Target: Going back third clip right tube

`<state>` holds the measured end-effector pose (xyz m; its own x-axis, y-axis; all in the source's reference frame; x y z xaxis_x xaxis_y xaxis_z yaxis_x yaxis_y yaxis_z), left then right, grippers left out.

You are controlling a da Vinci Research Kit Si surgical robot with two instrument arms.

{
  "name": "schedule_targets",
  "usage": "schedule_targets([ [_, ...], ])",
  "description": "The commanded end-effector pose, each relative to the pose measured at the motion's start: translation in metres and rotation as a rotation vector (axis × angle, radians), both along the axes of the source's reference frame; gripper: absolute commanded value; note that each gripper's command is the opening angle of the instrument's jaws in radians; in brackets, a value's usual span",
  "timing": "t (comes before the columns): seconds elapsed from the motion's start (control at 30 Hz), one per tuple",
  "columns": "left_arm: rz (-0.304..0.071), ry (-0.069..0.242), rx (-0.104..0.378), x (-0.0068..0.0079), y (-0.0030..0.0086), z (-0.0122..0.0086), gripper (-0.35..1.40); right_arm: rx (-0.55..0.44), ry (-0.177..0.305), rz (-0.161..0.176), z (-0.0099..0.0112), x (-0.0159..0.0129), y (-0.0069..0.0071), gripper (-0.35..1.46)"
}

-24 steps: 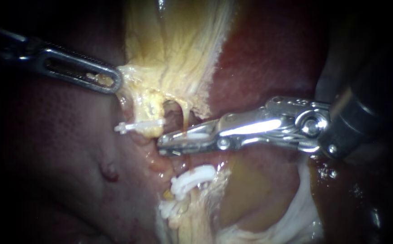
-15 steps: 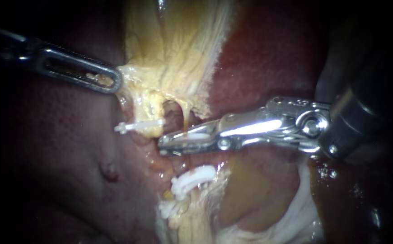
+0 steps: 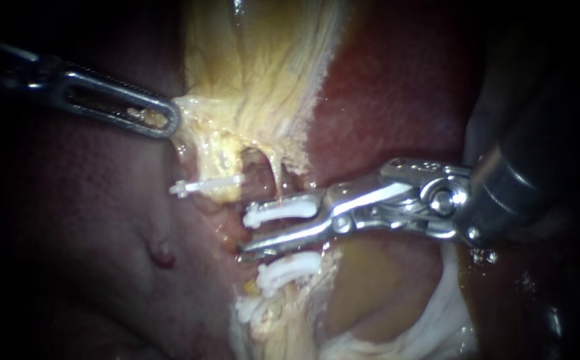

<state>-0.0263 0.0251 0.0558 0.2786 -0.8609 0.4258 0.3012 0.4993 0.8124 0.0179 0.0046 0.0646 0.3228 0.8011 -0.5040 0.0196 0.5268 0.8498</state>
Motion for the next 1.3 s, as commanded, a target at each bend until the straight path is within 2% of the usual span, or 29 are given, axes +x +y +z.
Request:
schedule_targets([
  [0.03,0.000,0.000,0.000,0.0000,0.0000,0.0000,-0.35,-0.024,-0.007,-0.001,0.0004,0.0001,0.0001,0.50],
  [0.2,0.000,0.000,0.000,0.0000,0.0000,0.0000,-0.35,-0.149,-0.038,-0.026,0.0024,-0.0003,0.0003,0.50],
  [0.4,0.000,0.000,0.000,0.0000,0.0000,0.0000,-0.35,-0.263,-0.040,-0.021,0.0035,-0.0009,0.0002,0.50],
  [0.53,0.000,0.000,0.000,0.0000,0.0000,0.0000,-0.35,-0.328,-0.031,-0.031,0.0032,-0.0015,0.0003,0.50],
  [0.7,0.000,0.000,0.000,0.0000,0.0000,0.0000,-0.35,-0.388,-0.032,-0.024,0.0027,-0.0028,0.0005,0.50],
  [0.97,0.000,0.000,0.000,0.0000,0.0000,0.0000,-0.35,-0.427,-0.021,-0.035,0.0021,-0.0045,0.0008,0.50],
  [1.13,0.000,0.000,0.000,0.0001,-0.0001,0.0000,-0.35,-0.436,-0.008,-0.039,0.0016,-0.0053,0.0005,0.50],
  [1.3,0.000,0.000,0.000,0.0001,-0.0001,0.0000,-0.35,-0.461,0.012,-0.049,0.0003,-0.0075,0.0009,0.50],
])
